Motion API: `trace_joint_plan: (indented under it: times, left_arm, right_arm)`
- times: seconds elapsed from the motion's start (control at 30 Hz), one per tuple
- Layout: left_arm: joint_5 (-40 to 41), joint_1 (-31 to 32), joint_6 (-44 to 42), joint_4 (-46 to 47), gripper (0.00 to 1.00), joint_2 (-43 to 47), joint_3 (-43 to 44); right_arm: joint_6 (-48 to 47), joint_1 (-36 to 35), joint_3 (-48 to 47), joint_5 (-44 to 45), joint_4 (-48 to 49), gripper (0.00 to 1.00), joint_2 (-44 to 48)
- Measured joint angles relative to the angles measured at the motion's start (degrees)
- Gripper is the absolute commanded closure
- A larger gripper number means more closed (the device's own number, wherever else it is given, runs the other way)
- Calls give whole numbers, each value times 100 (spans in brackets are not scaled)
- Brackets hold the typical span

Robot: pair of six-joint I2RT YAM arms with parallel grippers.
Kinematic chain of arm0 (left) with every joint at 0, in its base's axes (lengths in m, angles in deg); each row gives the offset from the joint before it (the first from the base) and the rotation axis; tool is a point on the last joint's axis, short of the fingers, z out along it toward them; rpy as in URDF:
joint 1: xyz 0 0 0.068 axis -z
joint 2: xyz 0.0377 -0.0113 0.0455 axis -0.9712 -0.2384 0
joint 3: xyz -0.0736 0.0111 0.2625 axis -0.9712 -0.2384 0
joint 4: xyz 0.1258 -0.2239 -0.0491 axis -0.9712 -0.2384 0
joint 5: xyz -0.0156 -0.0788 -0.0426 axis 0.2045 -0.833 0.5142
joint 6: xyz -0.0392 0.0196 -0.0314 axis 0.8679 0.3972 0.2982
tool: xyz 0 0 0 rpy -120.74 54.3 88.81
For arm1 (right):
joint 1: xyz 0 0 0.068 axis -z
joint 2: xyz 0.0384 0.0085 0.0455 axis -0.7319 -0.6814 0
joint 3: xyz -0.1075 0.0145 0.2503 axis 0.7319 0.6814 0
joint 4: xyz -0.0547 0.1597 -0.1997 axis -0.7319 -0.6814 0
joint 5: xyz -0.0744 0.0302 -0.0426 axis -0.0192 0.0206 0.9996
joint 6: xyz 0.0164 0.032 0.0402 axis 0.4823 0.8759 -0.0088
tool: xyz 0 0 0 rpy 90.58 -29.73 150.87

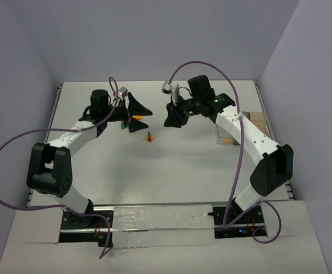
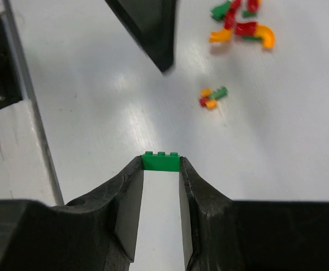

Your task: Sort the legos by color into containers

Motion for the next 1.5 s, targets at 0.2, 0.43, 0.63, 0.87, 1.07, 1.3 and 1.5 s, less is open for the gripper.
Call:
trace_joint_plan:
  times: [0.2, 0.43, 0.63, 0.87, 1.07, 1.3, 1.5]
  left_arm:
    - [1405, -205, -1765, -1392, 1, 204, 557]
    - [3193, 488, -3497, -2246, 1, 452, 1093]
    - [3913, 931, -4373, -2922, 1, 13, 1876]
    - [4299, 951, -4914, -3346, 1, -250, 2040]
    - [4306, 951, -5282, -3497, 1, -332, 2041]
    - [4308, 951, -5563, -3700, 2, -611, 2117]
    - [4304, 951, -5731, -3820, 6, -672, 2117]
  right_arm:
    - [-626, 1428, 469, 214, -518, 97, 418]
    - [-1828, 3720, 667, 987, -1331, 96, 290]
    - [-2440, 4406, 355, 1549, -1658, 95, -567]
    - [-2525, 4434, -61, 1992, -1612, 89, -1352]
    - [-2403, 4431, -307, 2092, -1522, 68, -1823]
    - [-2275, 4381, -574, 2170, -1475, 48, -2105]
    - [-2244, 4328, -708, 2204, -1485, 42, -2120]
